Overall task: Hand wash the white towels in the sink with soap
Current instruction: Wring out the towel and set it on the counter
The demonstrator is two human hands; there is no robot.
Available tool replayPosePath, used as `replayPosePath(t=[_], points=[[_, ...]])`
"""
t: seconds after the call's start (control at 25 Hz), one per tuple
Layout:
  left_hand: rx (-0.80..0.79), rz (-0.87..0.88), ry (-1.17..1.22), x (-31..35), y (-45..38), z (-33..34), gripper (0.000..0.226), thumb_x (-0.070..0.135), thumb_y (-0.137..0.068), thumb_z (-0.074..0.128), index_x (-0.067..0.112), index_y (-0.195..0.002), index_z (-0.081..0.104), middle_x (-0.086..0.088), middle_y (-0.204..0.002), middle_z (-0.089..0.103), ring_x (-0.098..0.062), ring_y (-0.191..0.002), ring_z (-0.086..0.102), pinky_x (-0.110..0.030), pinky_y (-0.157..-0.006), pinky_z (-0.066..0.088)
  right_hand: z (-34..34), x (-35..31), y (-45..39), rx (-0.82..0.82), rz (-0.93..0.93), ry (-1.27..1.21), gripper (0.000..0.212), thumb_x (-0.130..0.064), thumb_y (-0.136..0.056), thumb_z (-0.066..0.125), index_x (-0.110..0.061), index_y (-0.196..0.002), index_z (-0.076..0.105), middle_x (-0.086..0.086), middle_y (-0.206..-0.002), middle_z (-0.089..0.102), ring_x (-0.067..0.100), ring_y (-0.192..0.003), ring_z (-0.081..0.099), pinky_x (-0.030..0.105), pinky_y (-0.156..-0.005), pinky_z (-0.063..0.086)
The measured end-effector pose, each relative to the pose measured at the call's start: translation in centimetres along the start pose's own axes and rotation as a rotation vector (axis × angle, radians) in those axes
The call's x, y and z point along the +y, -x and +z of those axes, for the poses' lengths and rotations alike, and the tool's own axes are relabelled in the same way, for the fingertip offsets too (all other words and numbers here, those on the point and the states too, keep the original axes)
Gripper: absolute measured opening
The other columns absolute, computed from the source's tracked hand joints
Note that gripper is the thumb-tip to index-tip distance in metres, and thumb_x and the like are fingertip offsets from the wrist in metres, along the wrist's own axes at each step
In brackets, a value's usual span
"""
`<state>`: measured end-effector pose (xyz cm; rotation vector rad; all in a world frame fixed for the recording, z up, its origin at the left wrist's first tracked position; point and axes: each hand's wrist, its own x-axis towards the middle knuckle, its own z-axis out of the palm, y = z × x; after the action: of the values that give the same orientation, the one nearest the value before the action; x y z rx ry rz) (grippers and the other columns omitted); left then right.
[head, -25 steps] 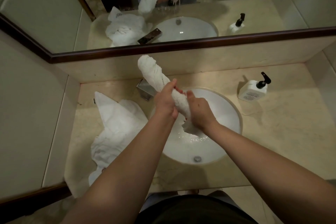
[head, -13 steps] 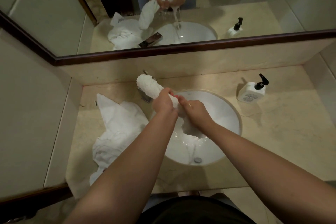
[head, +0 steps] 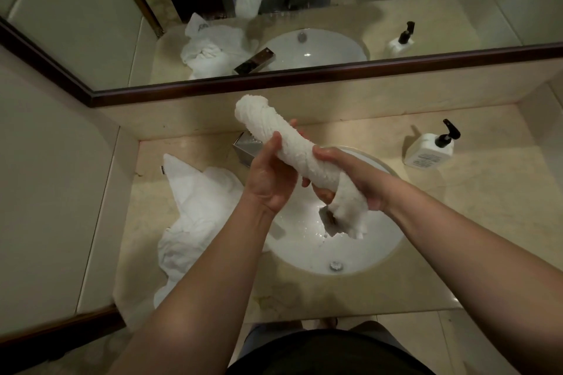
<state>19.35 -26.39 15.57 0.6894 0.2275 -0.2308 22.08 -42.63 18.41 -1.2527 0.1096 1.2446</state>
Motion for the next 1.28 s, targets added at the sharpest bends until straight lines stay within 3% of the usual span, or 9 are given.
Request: replayPosePath(t=[0.08,0.16,0.32,0.44,0.72,0.96,1.08,1.16,1.28], points=[[-0.07,-0.056,0.066,0.6,-0.2,0.7,0.051,0.046,-0.067,0.086,0.017,-0.104,0.068,0.001,-0.087,0.058,-0.017,-0.079,0.058,-0.029,-0.05,0.051,0.2,0.3,-0.4,-0.084,0.024,-0.049,0.063,-0.065,-0.083,0.056,-0.003,-0.093,0.059,0.004,-0.058,0.053,0.011,-0.045,0.051,0.022,-0.048,0.047],[-0.008,-0.054,0.025,0.9,-0.2,1.4,0.019,0.035,-0.079,0.076,0.017,-0.08,0.069,0.0,-0.086,0.062,-0.019,-0.085,0.059,-0.033,-0.06,0.056,0.4,0.7,-0.9,-0.059,-0.017,-0.161,0.074,-0.078,-0.078,0.05,-0.008,-0.1,0.061,0.008,-0.066,0.055,0.013,-0.045,0.052,0.023,-0.045,0.048],[0.338,-0.063,-0.085,-0.3,-1.1,2.4,0.044,0.029,-0.097,0.056,0.02,-0.055,0.062,0.002,-0.058,0.059,-0.014,-0.056,0.061,-0.028,-0.062,0.053,1.1,2.2,-1.8,0.251,-0.121,-0.139,0.09,-0.082,-0.067,0.04,-0.006,-0.107,0.066,0.011,-0.074,0.065,0.017,-0.054,0.06,0.026,-0.051,0.05],[0.559,-0.09,-0.029,-1.1,-1.8,2.6,0.039,0.028,-0.092,0.068,0.018,-0.058,0.053,0.002,-0.051,0.051,-0.012,-0.043,0.052,-0.026,-0.053,0.049,2.1,3.0,-3.0,0.543,-0.205,0.153,0.074,-0.071,-0.092,0.027,-0.011,-0.094,0.072,0.008,-0.081,0.073,0.018,-0.073,0.069,0.026,-0.068,0.051],[0.78,-0.014,-0.113,-1.4,-2.6,2.7,0.037,0.016,-0.089,0.07,0.01,-0.057,0.05,-0.003,-0.049,0.05,-0.016,-0.044,0.047,-0.026,-0.049,0.046,2.6,4.9,-4.8,0.716,-0.43,0.302,0.062,-0.051,-0.102,0.033,-0.015,-0.059,0.061,-0.003,-0.054,0.061,0.006,-0.05,0.055,0.024,-0.056,0.04],[0.864,-0.066,-0.097,-1.3,-2.6,2.0,0.029,0.017,-0.083,0.072,0.01,-0.06,0.055,-0.001,-0.053,0.055,-0.014,-0.043,0.052,-0.025,-0.053,0.049,2.7,5.1,-5.8,0.737,-0.408,0.404,0.079,-0.071,-0.092,0.034,-0.004,-0.069,0.069,0.013,-0.067,0.068,0.028,-0.069,0.065,0.047,-0.072,0.052],[0.863,-0.083,-0.026,-1.4,-2.2,1.6,0.019,0.023,-0.08,0.074,0.012,-0.071,0.061,0.0,-0.06,0.06,-0.013,-0.051,0.058,-0.027,-0.058,0.049,2.7,4.7,-5.4,0.742,-0.43,0.588,0.088,-0.081,-0.084,0.024,-0.007,-0.074,0.071,0.005,-0.062,0.064,0.021,-0.065,0.061,0.042,-0.066,0.048],[0.844,-0.07,-0.014,-1.8,-1.6,1.7,0.031,0.03,-0.078,0.079,0.01,-0.097,0.065,-0.004,-0.081,0.068,-0.017,-0.068,0.067,-0.029,-0.061,0.051,2.4,4.1,-4.9,0.768,-0.424,0.719,0.092,-0.083,-0.078,0.013,-0.013,-0.08,0.071,0.0,-0.067,0.065,0.017,-0.067,0.06,0.036,-0.063,0.046],[0.792,-0.084,-0.054,-3.4,-0.9,2.2,0.051,0.036,-0.072,0.086,0.007,-0.108,0.063,-0.006,-0.094,0.071,-0.018,-0.079,0.07,-0.027,-0.058,0.053,2.5,3.1,-4.0,0.806,-0.443,0.903,0.071,-0.059,-0.087,0.01,-0.018,-0.097,0.068,-0.002,-0.08,0.065,0.019,-0.077,0.059,0.031,-0.06,0.04]])
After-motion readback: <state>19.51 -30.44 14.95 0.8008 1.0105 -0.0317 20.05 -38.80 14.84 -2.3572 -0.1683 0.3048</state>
